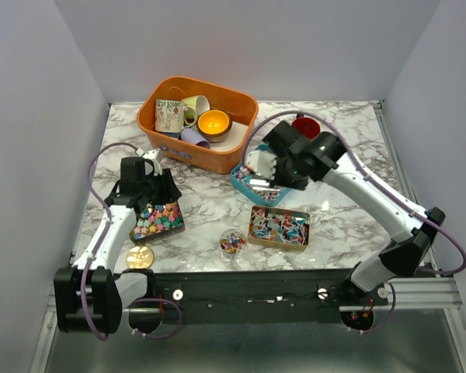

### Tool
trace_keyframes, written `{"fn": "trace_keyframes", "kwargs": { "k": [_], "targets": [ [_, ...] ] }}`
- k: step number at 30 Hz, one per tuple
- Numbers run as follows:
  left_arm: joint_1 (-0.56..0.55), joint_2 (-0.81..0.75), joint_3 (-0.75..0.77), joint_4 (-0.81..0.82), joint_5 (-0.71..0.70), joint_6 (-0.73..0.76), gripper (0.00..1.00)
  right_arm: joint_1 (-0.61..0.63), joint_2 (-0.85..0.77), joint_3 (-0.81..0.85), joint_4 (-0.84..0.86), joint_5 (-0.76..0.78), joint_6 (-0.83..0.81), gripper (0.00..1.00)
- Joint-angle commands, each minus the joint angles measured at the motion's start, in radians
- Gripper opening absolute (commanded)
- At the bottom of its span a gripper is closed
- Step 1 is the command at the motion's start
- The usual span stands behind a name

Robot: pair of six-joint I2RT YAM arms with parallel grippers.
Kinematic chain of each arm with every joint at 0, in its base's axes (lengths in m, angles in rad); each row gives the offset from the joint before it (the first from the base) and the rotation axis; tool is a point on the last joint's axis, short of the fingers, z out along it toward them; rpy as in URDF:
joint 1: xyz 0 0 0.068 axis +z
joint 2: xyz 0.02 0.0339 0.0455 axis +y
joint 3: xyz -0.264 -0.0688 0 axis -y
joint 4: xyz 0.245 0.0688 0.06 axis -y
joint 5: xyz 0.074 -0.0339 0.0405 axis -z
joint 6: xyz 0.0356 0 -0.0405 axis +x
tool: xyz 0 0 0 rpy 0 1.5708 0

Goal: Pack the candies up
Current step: Move the storage box to the center of the board.

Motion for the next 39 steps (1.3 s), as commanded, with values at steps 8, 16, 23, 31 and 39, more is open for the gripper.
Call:
{"fn": "trace_keyframes", "kwargs": {
  "k": [8, 16, 23, 31, 39],
  "targets": [
    [-0.063, 0.266, 0.113, -0.116, -0.164, -0.041, 0.47, -0.208, -0.017, 0.115, 0.048, -0.080, 0.066, 0.01],
    [-0.149, 0.284, 0.075, -0.108, -0.095, -0.053, 0.35, -0.242, 0.028, 0.182, 0.028, -0.126, 0.065, 0.01],
    [-0.233, 0.316, 0.084, -0.061, -0.040, -0.064, 0.33, -0.260, 0.020, 0.179, 0.020, -0.138, 0.060, 0.01],
    [-0.394, 0.445, 0.205, 0.025, 0.003, -0.071, 0.34, -0.291, -0.004, 0.158, 0.020, -0.128, 0.059, 0.01],
    [-0.546, 0.594, 0.358, 0.045, 0.014, -0.062, 0.34, -0.308, -0.055, 0.103, 0.025, -0.100, 0.053, 0.01]
  ]
}}
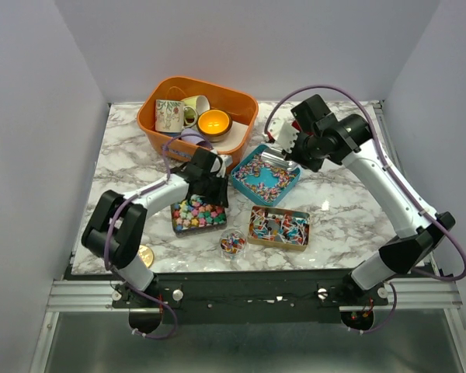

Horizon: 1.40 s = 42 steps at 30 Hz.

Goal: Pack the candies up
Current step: Move the storage box to the center of the board, then adjust the spatula.

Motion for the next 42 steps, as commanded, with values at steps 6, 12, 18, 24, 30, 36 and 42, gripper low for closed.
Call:
{"fn": "trace_keyframes", "kwargs": {
  "k": [6, 12, 18, 24, 30, 36, 42],
  "targets": [
    [-0.171, 0.133, 0.163, 0.062, 0.048, 0.013, 0.34, -0.038, -0.080, -0.059, -0.001, 0.011, -0.005, 0.01],
    [-0.241, 0.189, 0.259, 0.044, 0.053, 0.041, 0.38, -0.071, -0.094, -0.083, -0.005, -0.015, -0.005, 0.01],
    [-0.241, 0.135, 0.305, -0.049, 0.077, 0.150, 0.52, -0.087, -0.080, -0.067, -0.005, -0.020, -0.004, 0.01],
    [-0.174, -0.027, 0.274, -0.161, 0.218, 0.253, 0.59, -0.087, -0.053, -0.027, -0.013, -0.067, -0.011, 0.01],
    [-0.068, -0.214, 0.167, -0.191, 0.335, 0.331, 0.61, -0.087, -0.116, -0.146, 0.093, -0.149, -0.123, 0.01],
    [0.139, -0.345, 0.016, 0.144, 0.468, 0.062, 0.64, -0.076, -0.228, -0.356, 0.315, -0.225, -0.278, 0.01],
    [0.162, -0.273, -0.053, 0.481, 0.544, -0.207, 0.65, -0.029, -0.159, -0.252, 0.277, -0.333, -0.332, 0.01]
  ]
}}
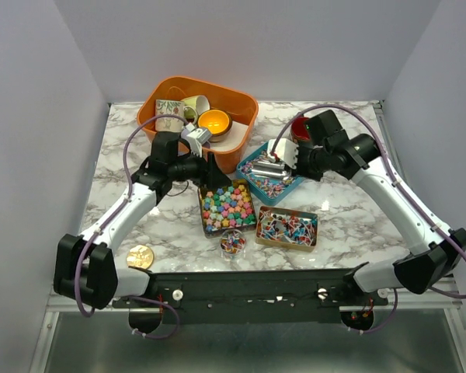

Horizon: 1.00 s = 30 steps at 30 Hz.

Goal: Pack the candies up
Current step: Adjust the spatula.

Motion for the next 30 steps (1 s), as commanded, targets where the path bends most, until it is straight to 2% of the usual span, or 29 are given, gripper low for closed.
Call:
{"fn": "trace_keyframes", "kwargs": {
  "k": [1, 7, 12, 16, 17, 19, 20, 22, 23, 25, 26, 28, 29, 30],
  "targets": [
    [0.008, 0.043, -0.084, 0.408, 0.132, -0.318, 0.65, 0.056, 0.041, 0.083, 0.073, -0.113, -0.094, 0.01],
    [0.021, 0.102, -0.083, 0.493, 0.120, -0.392, 0.65, 0.111, 0.100, 0.126, 0.056, -0.116, -0.122, 0.01],
    [0.021, 0.147, -0.081, 0.577, 0.130, -0.460, 0.65, 0.138, 0.097, 0.099, 0.076, -0.112, -0.119, 0.01],
    [0.021, 0.179, -0.067, 0.609, 0.155, -0.483, 0.60, 0.154, 0.103, 0.094, 0.105, -0.118, -0.093, 0.01],
    [0.021, 0.182, -0.067, 0.617, 0.172, -0.487, 0.53, 0.156, 0.104, 0.097, 0.114, -0.118, -0.073, 0.01],
    [0.021, 0.201, -0.066, 0.642, 0.187, -0.501, 0.44, 0.158, 0.113, 0.102, 0.137, -0.112, -0.055, 0.01],
    [0.021, 0.205, -0.066, 0.648, 0.201, -0.504, 0.35, 0.158, 0.118, 0.103, 0.143, -0.107, -0.049, 0.01],
    [0.022, 0.216, -0.070, 0.678, 0.219, -0.518, 0.26, 0.158, 0.121, 0.096, 0.164, -0.093, -0.033, 0.01],
    [0.022, 0.219, -0.072, 0.691, 0.230, -0.529, 0.18, 0.158, 0.124, 0.094, 0.169, -0.092, -0.024, 0.01],
    [0.025, 0.230, -0.083, 0.738, 0.259, -0.543, 0.09, 0.158, 0.123, 0.089, 0.166, -0.107, -0.022, 0.01],
    [0.027, 0.231, -0.087, 0.761, 0.268, -0.559, 0.01, 0.156, 0.123, 0.085, 0.165, -0.116, -0.019, 0.01],
    [0.033, 0.233, -0.105, 0.806, 0.284, -0.567, 0.00, 0.156, 0.123, 0.077, 0.146, -0.141, -0.018, 0.09],
    [0.038, 0.233, -0.112, 0.813, 0.287, -0.566, 0.00, 0.155, 0.124, 0.070, 0.137, -0.164, -0.019, 0.23],
    [0.039, 0.234, -0.118, 0.829, 0.291, -0.569, 0.00, 0.155, 0.130, 0.065, 0.129, -0.173, -0.022, 0.27]
  ]
}}
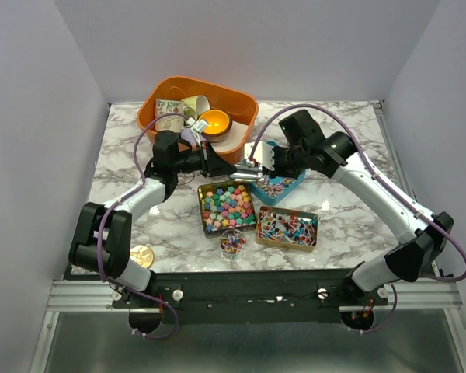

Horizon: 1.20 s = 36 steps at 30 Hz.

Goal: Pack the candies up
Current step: Adjust the spatula.

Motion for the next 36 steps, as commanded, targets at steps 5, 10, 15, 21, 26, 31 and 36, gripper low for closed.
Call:
{"fn": "trace_keyframes", "kwargs": {
  "k": [5, 10, 15, 21, 26, 31, 36],
  "targets": [
    [0.022, -0.003, -0.063, 0.137, 0.055, -0.053, 0.00, 0.009, 0.023, -0.045, 0.006, -0.125, 0.022, 0.33],
    [0.036, -0.006, -0.080, 0.150, 0.051, -0.050, 0.00, 0.004, 0.046, -0.025, -0.020, -0.129, 0.022, 0.22],
    [0.040, 0.000, -0.081, 0.179, 0.060, -0.056, 0.00, -0.007, 0.058, -0.037, -0.026, -0.103, 0.025, 0.24],
    [0.042, 0.001, -0.077, 0.204, 0.075, -0.057, 0.00, -0.028, 0.075, -0.047, -0.026, -0.116, 0.046, 0.34],
    [0.044, -0.004, -0.083, 0.198, 0.075, -0.049, 0.00, -0.042, 0.092, -0.031, -0.045, -0.136, 0.043, 0.23],
    [0.044, -0.012, -0.075, 0.122, 0.065, 0.002, 0.00, -0.045, 0.093, 0.004, -0.045, -0.156, 0.051, 0.14],
    [0.044, -0.015, -0.072, 0.063, 0.051, 0.057, 0.00, -0.045, 0.090, 0.048, -0.071, -0.215, 0.040, 0.05]
  ]
}}
